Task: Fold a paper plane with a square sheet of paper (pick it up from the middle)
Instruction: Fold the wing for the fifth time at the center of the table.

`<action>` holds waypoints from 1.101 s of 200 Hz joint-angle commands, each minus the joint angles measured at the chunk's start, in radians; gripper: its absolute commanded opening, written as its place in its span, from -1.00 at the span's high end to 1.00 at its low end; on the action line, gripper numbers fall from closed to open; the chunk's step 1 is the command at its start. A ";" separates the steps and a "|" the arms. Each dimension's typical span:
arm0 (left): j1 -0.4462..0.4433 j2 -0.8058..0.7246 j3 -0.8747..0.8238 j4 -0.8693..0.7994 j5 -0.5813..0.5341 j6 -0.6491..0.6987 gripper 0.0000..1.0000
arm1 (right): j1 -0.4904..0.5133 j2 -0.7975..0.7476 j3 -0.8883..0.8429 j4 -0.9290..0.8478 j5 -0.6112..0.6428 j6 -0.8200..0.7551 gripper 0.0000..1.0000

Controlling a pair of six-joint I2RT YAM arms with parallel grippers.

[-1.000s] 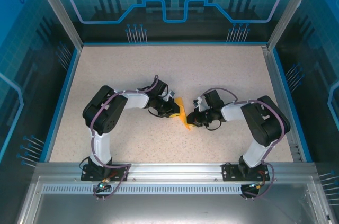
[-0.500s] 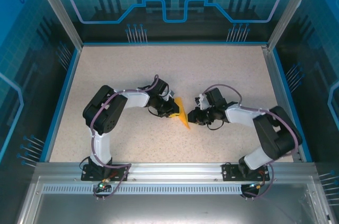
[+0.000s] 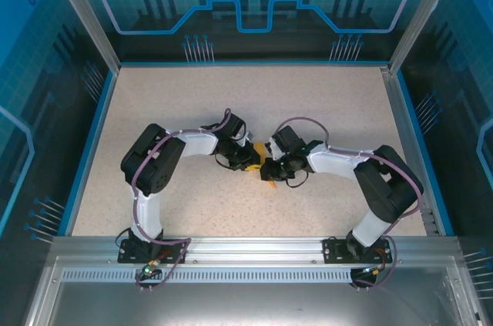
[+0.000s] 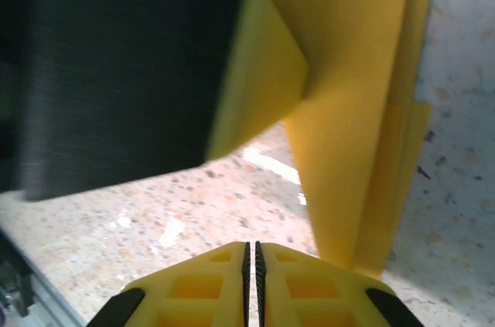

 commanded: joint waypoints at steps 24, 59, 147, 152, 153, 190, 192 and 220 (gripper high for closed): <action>0.004 0.046 0.002 -0.085 -0.072 0.013 0.70 | 0.006 0.024 0.009 -0.061 0.023 0.001 0.76; 0.004 0.042 -0.002 -0.083 -0.070 0.015 0.70 | -0.019 0.009 -0.041 0.027 -0.072 0.017 0.77; 0.003 0.042 -0.002 -0.083 -0.068 0.014 0.70 | -0.065 0.004 -0.088 0.085 -0.108 0.021 0.76; 0.004 0.042 -0.002 -0.084 -0.068 0.015 0.69 | -0.065 0.008 -0.092 0.085 -0.108 0.022 0.76; 0.004 0.042 -0.002 -0.084 -0.067 0.015 0.70 | -0.065 0.009 -0.093 0.085 -0.108 0.023 0.76; 0.003 0.044 -0.001 -0.092 -0.073 0.017 0.70 | -0.067 0.022 -0.107 0.061 -0.100 0.015 0.76; 0.003 0.044 -0.001 -0.092 -0.073 0.016 0.70 | -0.067 0.023 -0.108 0.060 -0.101 0.015 0.76; 0.003 0.044 -0.002 -0.090 -0.077 0.015 0.70 | -0.065 0.031 -0.112 0.061 -0.120 0.009 0.76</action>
